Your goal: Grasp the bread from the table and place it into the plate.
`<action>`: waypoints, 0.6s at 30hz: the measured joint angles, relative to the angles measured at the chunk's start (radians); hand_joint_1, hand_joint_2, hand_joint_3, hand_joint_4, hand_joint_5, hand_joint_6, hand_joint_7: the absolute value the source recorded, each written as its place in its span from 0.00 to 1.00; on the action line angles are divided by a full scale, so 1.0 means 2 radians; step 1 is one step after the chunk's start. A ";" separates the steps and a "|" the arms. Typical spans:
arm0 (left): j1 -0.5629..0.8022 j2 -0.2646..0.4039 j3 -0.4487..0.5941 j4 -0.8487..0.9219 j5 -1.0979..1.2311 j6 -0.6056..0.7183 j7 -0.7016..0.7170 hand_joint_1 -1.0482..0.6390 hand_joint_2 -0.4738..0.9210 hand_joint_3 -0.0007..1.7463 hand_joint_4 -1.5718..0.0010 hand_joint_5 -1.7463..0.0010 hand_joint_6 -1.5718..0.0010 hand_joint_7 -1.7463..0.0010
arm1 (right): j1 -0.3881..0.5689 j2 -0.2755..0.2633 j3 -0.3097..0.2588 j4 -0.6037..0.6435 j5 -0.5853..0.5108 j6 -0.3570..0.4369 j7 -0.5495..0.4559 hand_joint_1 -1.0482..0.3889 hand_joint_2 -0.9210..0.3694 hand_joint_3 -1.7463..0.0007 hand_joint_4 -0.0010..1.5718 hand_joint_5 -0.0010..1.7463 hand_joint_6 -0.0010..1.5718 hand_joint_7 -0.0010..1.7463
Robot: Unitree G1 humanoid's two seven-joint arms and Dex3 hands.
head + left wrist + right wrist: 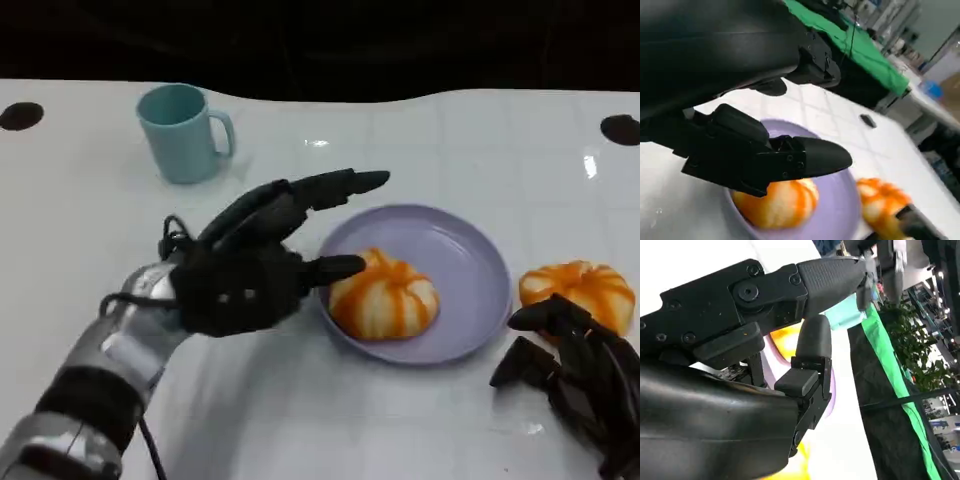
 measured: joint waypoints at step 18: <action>0.238 -0.071 0.144 -0.293 -0.383 0.301 -0.157 0.30 1.00 0.25 0.60 0.25 0.50 0.76 | 0.001 0.000 -0.002 -0.010 0.017 0.034 0.006 0.36 0.00 0.90 0.42 0.88 0.42 0.65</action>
